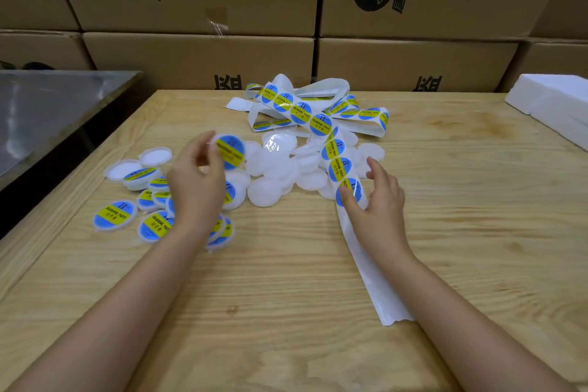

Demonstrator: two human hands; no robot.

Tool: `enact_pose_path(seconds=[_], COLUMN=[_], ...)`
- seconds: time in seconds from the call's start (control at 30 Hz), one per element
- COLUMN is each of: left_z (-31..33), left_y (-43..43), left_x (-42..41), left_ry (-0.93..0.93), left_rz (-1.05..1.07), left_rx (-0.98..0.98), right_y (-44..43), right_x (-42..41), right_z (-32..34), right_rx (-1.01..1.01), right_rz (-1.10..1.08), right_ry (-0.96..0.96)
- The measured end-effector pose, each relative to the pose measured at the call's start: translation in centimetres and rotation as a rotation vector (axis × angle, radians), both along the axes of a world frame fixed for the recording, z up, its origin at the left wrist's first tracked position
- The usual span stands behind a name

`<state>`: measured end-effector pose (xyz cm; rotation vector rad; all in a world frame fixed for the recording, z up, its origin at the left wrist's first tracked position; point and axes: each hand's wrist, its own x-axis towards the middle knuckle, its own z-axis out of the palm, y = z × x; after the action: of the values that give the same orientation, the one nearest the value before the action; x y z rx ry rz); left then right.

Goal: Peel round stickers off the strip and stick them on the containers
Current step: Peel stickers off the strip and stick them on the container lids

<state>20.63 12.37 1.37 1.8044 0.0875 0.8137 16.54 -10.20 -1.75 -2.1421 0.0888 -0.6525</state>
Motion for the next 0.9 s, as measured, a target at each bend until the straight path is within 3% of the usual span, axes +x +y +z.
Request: enact_pose_path(seconds=[0.27, 0.63, 0.77, 0.9], left_z=[-1.6, -2.2, -1.4, -0.5], left_y=[4.1, 4.5, 3.4, 0.3], left_x=[1.2, 1.7, 1.4, 0.0], left_ry=[0.341, 0.410, 0.218, -0.125], left_rz=[0.290, 0.286, 0.308, 0.063], left_rx=[0.128, 0.243, 0.378, 0.501], right_y=[-0.3, -0.6, -0.6, -0.4], right_x=[0.3, 0.8, 0.9, 0.7], right_z=[0.0, -0.2, -0.2, -0.1], right_rx=[0.220, 0.452, 0.484, 0.475], right_rz=[0.106, 0.220, 0.188, 0.186], right_ry=[0.074, 0.123, 0.128, 0.091])
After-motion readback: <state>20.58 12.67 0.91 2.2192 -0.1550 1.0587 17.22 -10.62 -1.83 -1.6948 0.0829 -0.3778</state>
